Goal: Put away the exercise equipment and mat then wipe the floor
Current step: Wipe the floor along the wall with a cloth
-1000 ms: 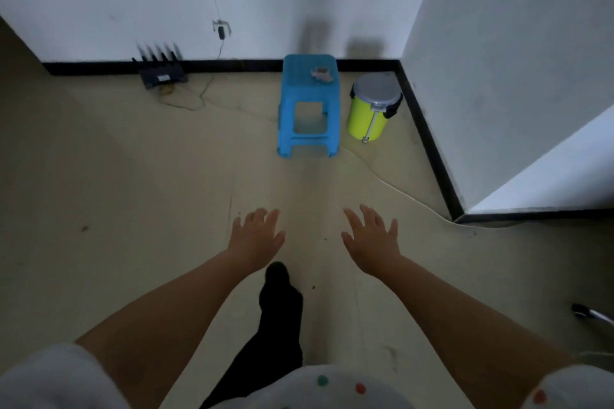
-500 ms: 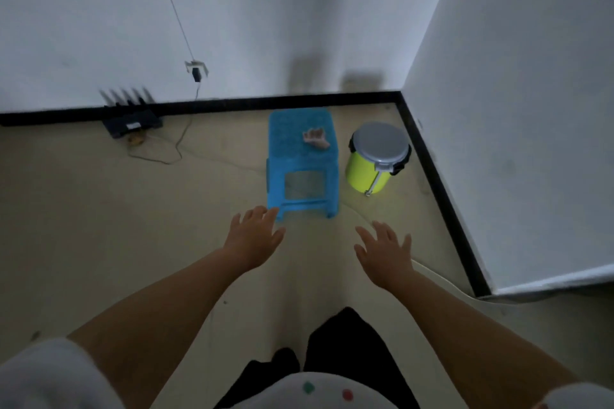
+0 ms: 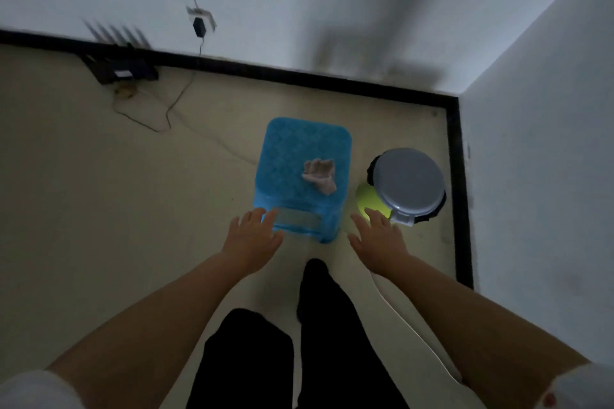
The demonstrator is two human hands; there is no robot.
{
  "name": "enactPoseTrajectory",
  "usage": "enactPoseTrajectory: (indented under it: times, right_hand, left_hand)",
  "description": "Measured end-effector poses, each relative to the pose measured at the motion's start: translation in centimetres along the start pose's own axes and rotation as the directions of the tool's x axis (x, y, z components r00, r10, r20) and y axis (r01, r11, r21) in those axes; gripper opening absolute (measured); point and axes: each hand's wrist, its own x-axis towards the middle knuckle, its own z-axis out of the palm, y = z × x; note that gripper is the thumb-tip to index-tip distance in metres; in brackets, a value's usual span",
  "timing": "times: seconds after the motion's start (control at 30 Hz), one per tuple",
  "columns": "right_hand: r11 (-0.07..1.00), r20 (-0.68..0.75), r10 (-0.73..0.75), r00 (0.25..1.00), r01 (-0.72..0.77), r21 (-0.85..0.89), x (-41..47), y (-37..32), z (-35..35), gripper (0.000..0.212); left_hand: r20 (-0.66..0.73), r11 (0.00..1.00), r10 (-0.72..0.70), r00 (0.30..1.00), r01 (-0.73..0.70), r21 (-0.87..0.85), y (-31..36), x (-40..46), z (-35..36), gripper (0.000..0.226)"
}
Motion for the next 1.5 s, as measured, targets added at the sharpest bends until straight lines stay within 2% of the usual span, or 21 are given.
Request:
enactPoseTrajectory:
  times: [0.13,0.23,0.33,0.43,0.5,0.63,0.73,0.8,0.87,0.97,1.1,1.23,1.3,1.37,1.43,1.5]
  right_hand:
    - [0.996,0.063,-0.077,0.995,0.074,0.049,8.9,0.7,1.2,0.053]
    - [0.989,0.034,-0.113,0.993,0.109,0.095,15.9,0.3,3.7,0.055]
    - [0.977,-0.123,-0.178,0.976,0.19,0.095,22.1,-0.7,6.2,0.058]
    - [0.981,-0.113,-0.18,0.977,0.187,0.053,26.1,-1.0,9.0,0.063]
    - [0.979,-0.098,-0.2,0.975,0.202,0.012,27.3,-0.6,10.3,0.066]
    - [0.95,-0.202,-0.298,0.933,0.311,0.036,27.4,0.1,11.8,0.055]
    - [0.918,-0.242,-0.304,0.921,0.351,0.182,27.0,0.2,10.7,0.042]
    - [0.926,-0.197,-0.231,0.953,0.278,0.256,26.1,-0.3,8.0,0.036]
    - [0.958,-0.14,-0.149,0.979,0.178,0.227,24.8,-0.8,5.2,0.032]
    - [0.961,-0.176,-0.187,0.967,0.217,0.17,21.6,-2.1,0.9,0.025]
    - [0.943,-0.204,-0.275,0.94,0.305,0.136,17.1,-5.4,-4.4,0.028]
    - [0.896,-0.237,-0.407,0.882,0.436,0.086,13.6,-10.2,-7.6,0.028]
    - [0.852,-0.223,-0.5,0.837,0.522,0.047,12.1,-12.8,-8.3,0.026]
    - [0.787,-0.185,-0.604,0.776,0.617,0.017,10.6,-15.5,-8.2,0.023]
    - [0.698,-0.109,-0.712,0.694,0.716,-0.008,9.0,-18.2,-7.4,0.024]
    - [0.608,-0.013,-0.794,0.608,0.793,-0.033,6.8,-20.4,-5.9,0.027]
  left_hand:
    - [0.003,0.999,-0.017,1.0,0.017,-0.041,-0.2,8.1,2.6,0.096]
    - [-0.028,0.999,0.006,1.0,-0.007,-0.046,-1.4,15.0,6.2,0.074]
    - [-0.047,0.999,-0.015,0.999,0.014,-0.034,-2.1,20.0,9.6,0.06]
    - [-0.04,0.999,-0.042,0.998,0.042,-0.004,-3.4,23.0,12.9,0.061]
    - [-0.079,1.0,-0.009,0.997,0.01,0.015,-4.0,23.5,14.5,0.062]
    - [-0.106,1.0,0.025,0.994,-0.024,0.015,-5.0,23.5,16.2,0.063]
    - [-0.001,1.0,0.014,1.0,-0.014,0.023,-4.6,23.0,14.3,0.067]
    - [0.088,1.0,0.005,0.996,-0.006,0.016,-4.5,23.0,12.2,0.065]
    - [0.149,0.999,-0.021,0.989,0.026,-0.03,-4.3,22.4,8.9,0.063]
    - [0.081,0.998,-0.04,0.996,0.044,-0.044,-4.4,19.2,3.5,0.06]
    - [-0.021,0.994,-0.085,0.996,0.084,-0.063,-5.4,12.5,-2.6,0.06]
    - [-0.105,0.97,-0.218,0.97,0.204,-0.135,-7.3,4.7,-4.8,0.084]
    - [-0.121,0.927,-0.335,0.935,0.304,-0.218,-8.2,0.4,-4.2,0.094]
    - [-0.129,0.839,-0.499,0.857,0.441,-0.319,-8.8,-4.0,-3.0,0.089]
    - [-0.109,0.689,-0.684,0.721,0.59,-0.422,-8.7,-8.6,-1.4,0.068]
    - [-0.075,0.522,-0.814,0.576,0.668,-0.531,-7.8,-13.2,1.1,0.054]
